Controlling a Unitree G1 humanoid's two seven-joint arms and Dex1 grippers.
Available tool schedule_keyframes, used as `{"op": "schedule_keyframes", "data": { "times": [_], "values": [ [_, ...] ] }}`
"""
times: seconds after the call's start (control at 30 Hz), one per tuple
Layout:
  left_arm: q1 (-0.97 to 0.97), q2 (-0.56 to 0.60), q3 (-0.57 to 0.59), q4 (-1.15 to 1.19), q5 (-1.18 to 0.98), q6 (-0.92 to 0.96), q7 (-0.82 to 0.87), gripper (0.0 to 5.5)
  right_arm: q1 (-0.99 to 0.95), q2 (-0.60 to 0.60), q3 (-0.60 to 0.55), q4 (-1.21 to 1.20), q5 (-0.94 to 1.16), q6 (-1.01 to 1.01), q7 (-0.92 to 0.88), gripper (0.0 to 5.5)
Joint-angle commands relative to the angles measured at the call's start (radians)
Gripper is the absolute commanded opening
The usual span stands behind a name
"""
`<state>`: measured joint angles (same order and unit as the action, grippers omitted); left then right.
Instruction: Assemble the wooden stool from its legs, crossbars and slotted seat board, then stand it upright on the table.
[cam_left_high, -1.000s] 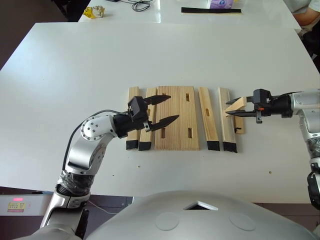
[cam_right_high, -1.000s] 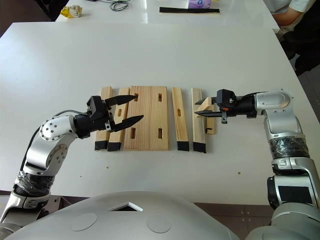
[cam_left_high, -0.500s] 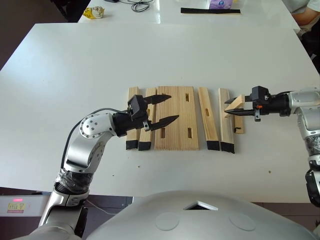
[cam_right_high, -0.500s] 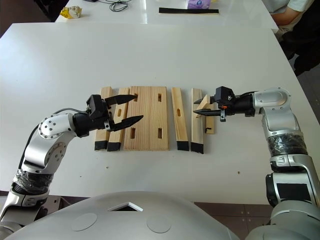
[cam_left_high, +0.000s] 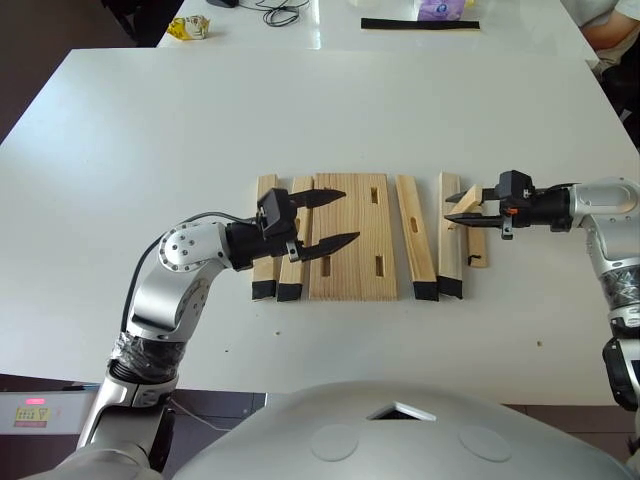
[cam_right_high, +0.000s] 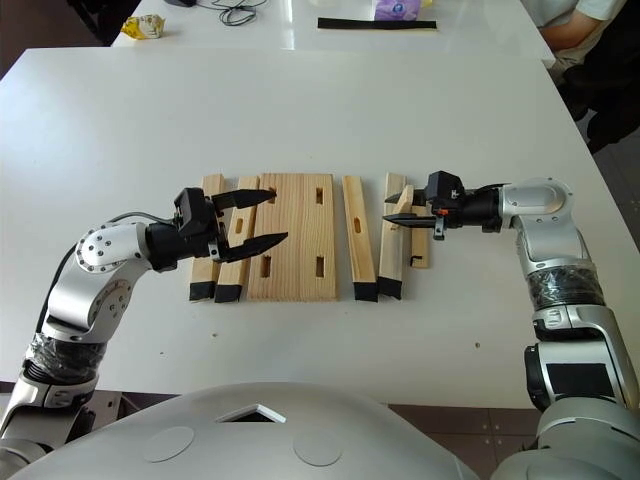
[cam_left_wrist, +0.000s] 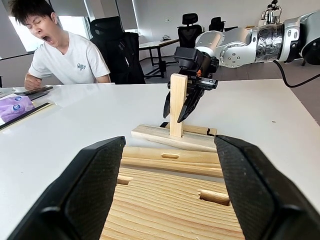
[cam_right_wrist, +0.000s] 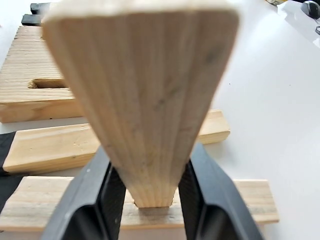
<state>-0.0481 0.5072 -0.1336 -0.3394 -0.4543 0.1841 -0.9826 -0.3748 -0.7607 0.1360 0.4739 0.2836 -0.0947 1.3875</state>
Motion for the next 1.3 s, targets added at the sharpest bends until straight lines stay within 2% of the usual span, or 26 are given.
{"op": "schedule_keyframes", "data": {
  "times": [0.03, 0.43, 0.47, 0.87, 1.3],
  "values": [
    [-0.015, 0.009, -0.001, 0.009, -0.003, 0.009, -0.009, 3.31, 0.030, 0.021, 0.027, 0.060, -0.017, 0.124, 0.023, 1.32],
    [-0.052, 0.016, 0.000, 0.036, -0.002, 0.009, -0.048, 3.31, 0.086, 0.063, 0.038, 0.087, -0.076, 0.030, -0.057, 1.32],
    [-0.053, 0.015, 0.000, 0.036, -0.001, 0.008, -0.048, 3.31, 0.086, 0.065, 0.040, 0.093, -0.084, 0.016, -0.067, 1.68],
    [-0.058, 0.008, 0.001, 0.047, 0.008, -0.005, -0.041, 3.31, 0.077, 0.089, 0.050, 0.184, -0.141, -0.094, -0.121, 3.29],
    [-0.038, -0.004, 0.005, 0.040, 0.021, -0.028, -0.006, 3.31, 0.092, 0.014, -0.031, -0.098, -0.019, 0.089, -0.044, 3.33]
  ]
}}
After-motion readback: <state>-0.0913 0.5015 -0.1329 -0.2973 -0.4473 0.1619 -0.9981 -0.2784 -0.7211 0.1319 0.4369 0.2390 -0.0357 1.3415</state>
